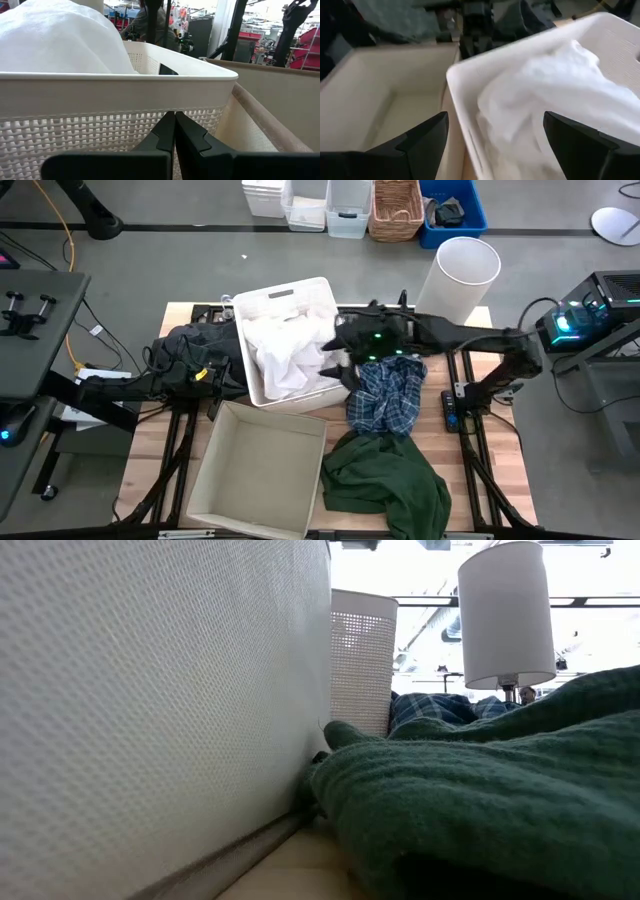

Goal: Sort clothes
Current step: Put the blue checkered shirt into the laundry organizer

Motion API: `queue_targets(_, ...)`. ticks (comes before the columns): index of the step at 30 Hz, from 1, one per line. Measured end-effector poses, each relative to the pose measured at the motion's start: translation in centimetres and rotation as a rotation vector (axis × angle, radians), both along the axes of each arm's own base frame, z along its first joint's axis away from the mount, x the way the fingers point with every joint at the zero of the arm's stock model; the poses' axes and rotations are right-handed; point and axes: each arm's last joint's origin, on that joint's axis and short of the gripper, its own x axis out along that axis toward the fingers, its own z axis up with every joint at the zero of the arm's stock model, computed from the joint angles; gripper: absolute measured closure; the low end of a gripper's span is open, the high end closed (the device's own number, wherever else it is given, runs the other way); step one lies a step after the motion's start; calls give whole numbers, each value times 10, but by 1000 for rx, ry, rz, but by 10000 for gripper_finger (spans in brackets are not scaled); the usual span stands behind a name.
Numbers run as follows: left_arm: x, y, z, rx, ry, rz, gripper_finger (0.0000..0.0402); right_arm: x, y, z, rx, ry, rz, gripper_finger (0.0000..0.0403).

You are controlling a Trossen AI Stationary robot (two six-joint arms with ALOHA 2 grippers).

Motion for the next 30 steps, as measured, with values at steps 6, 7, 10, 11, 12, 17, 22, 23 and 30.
queue_targets(6, 0, 0, 0, 0, 0, 0, 401, -40, 28, 7, -30, 166, 4, 82)
queue_targets(7, 0, 0, 0, 0, 0, 0, 401, -45, 34, 5, -29, 204, 6, 82)
queue_targets(10, 0, 0, 0, 0, 0, 0, 401, -58, 54, -1, -31, 313, -21, 82)
queue_targets(11, 0, 0, 0, 0, 0, 0, 401, -62, 62, -4, -30, 344, -40, 82)
queue_targets(12, 0, 0, 0, 0, 0, 0, 401, -65, 69, -5, -23, 365, -58, 82)
queue_targets(17, 0, 0, 0, 0, 0, 0, 401, -73, 97, -32, 75, 448, -212, 82)
queue_targets(22, 0, 0, 0, 0, 0, 0, 401, -81, 103, -81, 185, 571, -483, 82)
queue_targets(23, 0, 0, 0, 0, 0, 0, 401, -80, 99, -88, 210, 574, -543, 82)
queue_targets(30, 0, 0, 0, 0, 0, 0, 401, -80, 43, -125, 263, 709, -776, 82)
